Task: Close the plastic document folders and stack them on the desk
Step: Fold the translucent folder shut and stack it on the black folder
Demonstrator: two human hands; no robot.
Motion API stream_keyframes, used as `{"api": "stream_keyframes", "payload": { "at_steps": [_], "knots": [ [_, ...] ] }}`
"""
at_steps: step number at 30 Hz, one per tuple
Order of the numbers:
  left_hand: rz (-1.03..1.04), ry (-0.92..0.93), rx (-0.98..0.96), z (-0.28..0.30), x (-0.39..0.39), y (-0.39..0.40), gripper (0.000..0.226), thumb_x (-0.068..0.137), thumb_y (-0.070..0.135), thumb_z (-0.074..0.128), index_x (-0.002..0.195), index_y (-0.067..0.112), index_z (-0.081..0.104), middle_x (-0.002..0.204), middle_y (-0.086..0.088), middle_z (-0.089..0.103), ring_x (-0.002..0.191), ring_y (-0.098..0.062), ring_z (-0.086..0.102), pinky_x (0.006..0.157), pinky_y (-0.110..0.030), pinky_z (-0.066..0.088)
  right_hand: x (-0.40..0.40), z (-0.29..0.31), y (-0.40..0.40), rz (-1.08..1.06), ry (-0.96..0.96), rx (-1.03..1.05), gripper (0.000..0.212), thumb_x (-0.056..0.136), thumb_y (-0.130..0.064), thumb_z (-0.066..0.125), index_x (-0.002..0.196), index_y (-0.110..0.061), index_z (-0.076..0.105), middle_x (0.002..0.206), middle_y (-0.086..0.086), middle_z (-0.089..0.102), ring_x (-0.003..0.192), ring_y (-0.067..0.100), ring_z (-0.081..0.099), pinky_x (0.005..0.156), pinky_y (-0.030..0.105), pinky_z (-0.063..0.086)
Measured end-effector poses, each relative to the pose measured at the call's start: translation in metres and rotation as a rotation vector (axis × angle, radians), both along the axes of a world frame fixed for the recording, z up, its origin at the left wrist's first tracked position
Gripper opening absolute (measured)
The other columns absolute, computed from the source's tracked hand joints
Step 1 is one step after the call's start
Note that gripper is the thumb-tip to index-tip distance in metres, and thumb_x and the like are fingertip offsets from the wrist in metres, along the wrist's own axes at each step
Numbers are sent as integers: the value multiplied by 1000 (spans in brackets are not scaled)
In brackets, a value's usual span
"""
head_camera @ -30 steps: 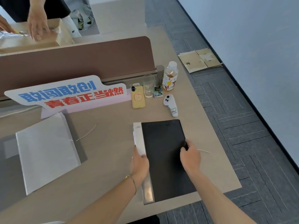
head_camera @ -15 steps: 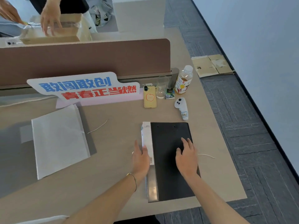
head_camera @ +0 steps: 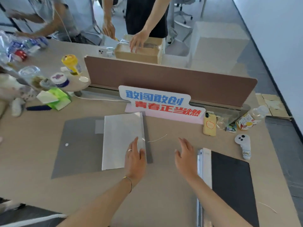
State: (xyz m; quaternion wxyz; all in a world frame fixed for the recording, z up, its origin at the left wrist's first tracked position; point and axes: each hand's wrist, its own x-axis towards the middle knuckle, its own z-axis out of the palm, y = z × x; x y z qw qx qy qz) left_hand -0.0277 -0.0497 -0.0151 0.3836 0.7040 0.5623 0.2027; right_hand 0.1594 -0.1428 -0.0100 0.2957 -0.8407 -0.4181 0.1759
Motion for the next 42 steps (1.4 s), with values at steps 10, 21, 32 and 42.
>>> {"api": "stream_keyframes", "payload": {
  "at_steps": [10,21,32,42],
  "knots": [
    [295,120,-96,-23,-174,108,53,102,22,42,154,22,33,144,-9,49,131,-30,47,107,-41,41,-87,-44,110,66,133,-195,51,88,-11,60,138,-13,53,143,8,54,132,29,48,110,37,36],
    [614,286,-348,-66,-287,173,49,98,22,46,147,18,43,135,-20,55,127,-40,48,101,-45,41,-104,-80,149,-26,241,-335,59,85,-2,65,141,-7,49,144,16,54,129,37,52,108,43,39],
    [758,85,-536,-64,-293,197,28,87,27,42,91,11,65,97,-17,64,94,-37,58,83,-42,50,-116,-82,143,-129,296,-380,72,66,-21,53,138,-29,52,125,4,67,117,30,58,94,39,51],
    [526,-353,-359,32,-252,192,25,103,9,48,113,28,61,86,-3,78,56,-27,72,46,-28,48,-115,-68,130,-146,315,-316,75,67,-13,55,138,-35,49,124,-5,67,112,25,62,92,40,52]
  ]
}}
